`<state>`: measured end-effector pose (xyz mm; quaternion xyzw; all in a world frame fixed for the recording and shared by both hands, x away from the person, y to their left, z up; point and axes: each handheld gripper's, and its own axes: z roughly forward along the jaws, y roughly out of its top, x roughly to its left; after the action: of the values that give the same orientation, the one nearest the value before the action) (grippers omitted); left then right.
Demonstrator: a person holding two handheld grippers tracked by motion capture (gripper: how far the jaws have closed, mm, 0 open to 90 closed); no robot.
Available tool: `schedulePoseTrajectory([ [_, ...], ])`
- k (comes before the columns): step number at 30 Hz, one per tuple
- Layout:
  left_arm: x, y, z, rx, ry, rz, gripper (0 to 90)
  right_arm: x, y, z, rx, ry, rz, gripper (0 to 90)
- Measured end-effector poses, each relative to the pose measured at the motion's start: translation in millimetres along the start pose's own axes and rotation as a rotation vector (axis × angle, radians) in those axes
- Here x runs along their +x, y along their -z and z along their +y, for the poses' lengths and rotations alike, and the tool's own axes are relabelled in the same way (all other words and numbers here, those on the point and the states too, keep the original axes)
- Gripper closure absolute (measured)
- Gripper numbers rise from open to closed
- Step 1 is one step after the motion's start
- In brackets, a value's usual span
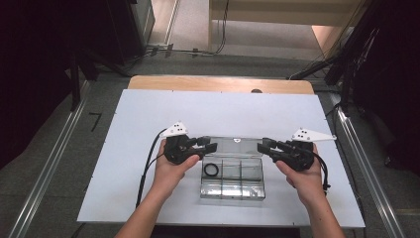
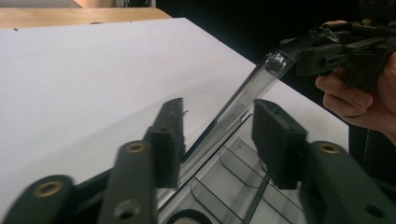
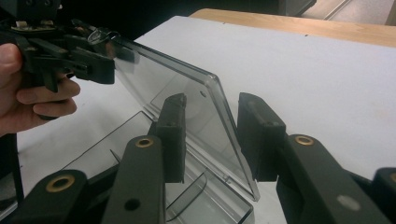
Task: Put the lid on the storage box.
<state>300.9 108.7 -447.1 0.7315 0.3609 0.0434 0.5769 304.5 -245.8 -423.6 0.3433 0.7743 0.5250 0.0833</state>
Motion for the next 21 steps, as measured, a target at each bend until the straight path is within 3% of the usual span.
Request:
schedulePoseTrajectory([
  [9, -1.9, 23.5, -13.4, 0.028, -0.007, 0.028, 51.5, 5.0, 3.8, -4.0, 0.006, 0.006, -0.004, 60.2],
  [13, -1.9, 33.9, -20.9, 0.019, 0.013, 0.030, 60.0, 8.2, 5.9, -6.6, 0.010, 0.010, -0.005, 59.2],
  [17, -5.3, 38.0, -26.2, 0.025, 0.006, 0.032, 69.1, 10.5, 7.3, -9.1, 0.011, 0.011, -0.009, 58.5],
  [21, -8.8, 39.6, -32.9, 0.045, 0.005, -0.024, 85.5, 11.6, 8.4, -11.4, 0.011, 0.016, -0.013, 58.2],
])
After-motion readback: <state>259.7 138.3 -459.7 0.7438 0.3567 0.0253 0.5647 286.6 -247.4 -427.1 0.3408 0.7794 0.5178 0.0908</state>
